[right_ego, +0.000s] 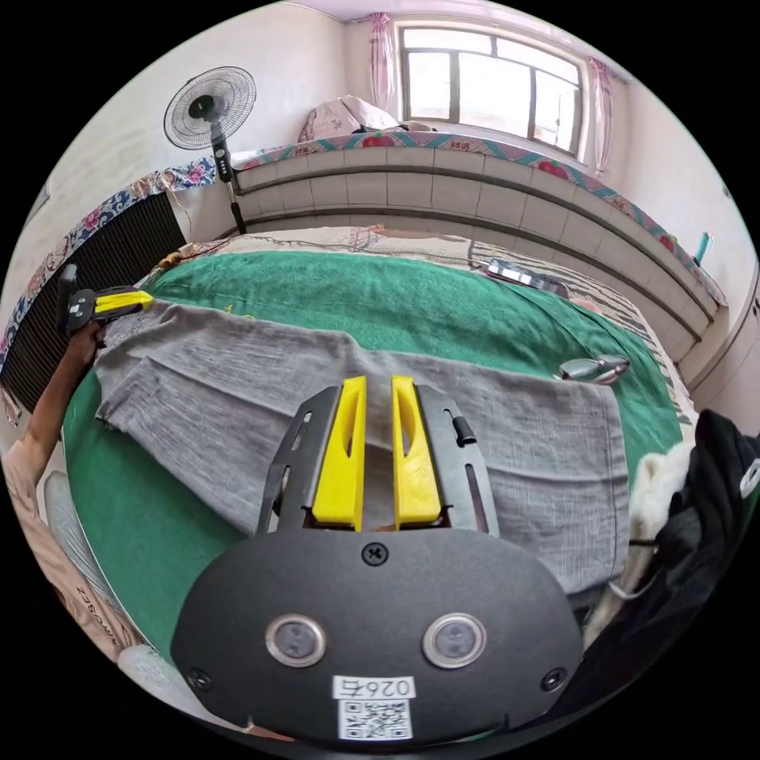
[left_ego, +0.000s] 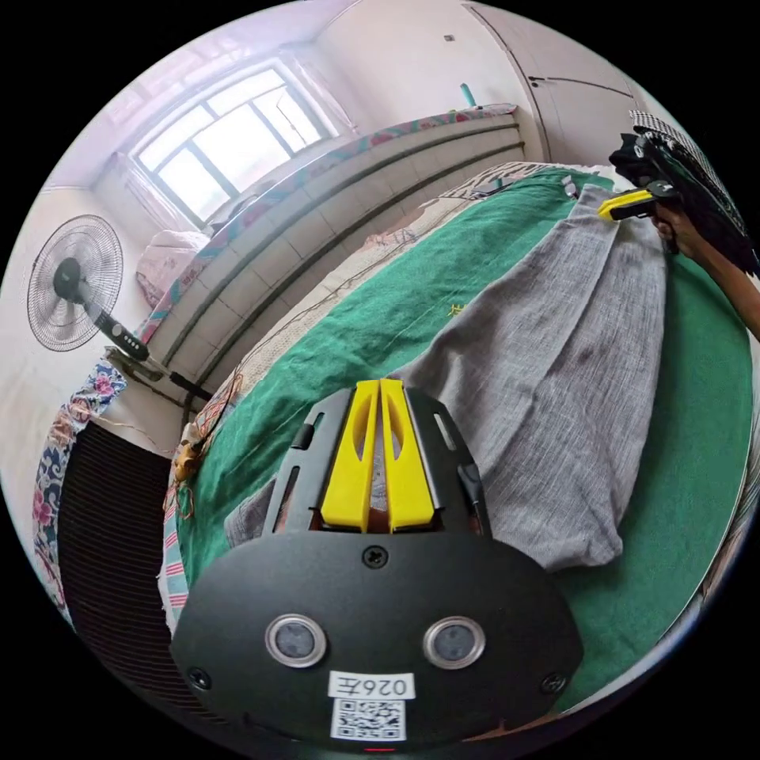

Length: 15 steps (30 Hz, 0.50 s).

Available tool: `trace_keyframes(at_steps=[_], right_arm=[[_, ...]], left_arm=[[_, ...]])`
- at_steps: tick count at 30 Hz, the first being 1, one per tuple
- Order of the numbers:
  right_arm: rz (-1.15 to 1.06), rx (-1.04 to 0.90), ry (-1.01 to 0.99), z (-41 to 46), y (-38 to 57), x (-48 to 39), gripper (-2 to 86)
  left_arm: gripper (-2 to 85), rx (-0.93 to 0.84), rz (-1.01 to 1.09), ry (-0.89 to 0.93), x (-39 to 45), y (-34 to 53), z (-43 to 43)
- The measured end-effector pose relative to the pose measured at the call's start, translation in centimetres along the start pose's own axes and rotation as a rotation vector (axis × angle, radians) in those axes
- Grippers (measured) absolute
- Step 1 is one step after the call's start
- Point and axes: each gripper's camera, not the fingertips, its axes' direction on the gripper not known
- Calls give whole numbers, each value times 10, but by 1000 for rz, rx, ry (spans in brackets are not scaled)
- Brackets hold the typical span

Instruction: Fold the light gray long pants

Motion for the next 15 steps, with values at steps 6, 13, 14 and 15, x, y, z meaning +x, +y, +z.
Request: trace_keyframes(at_steps=[6, 13, 14, 15], right_arm=[[108, -109, -32, 12, 34, 49, -5], [195, -162, 68, -4, 63, 89, -9], [233, -164, 84, -11, 69, 92, -9], [241, -157, 92, -15, 72, 91, -9]], left_arm=[[-10, -250, -36, -156, -20, 54, 44], [-10, -205, -242, -128, -58, 88, 7], [-10, -133, -288, -130, -56, 103, -17], [-10, -93, -308, -116, -54, 112, -29]])
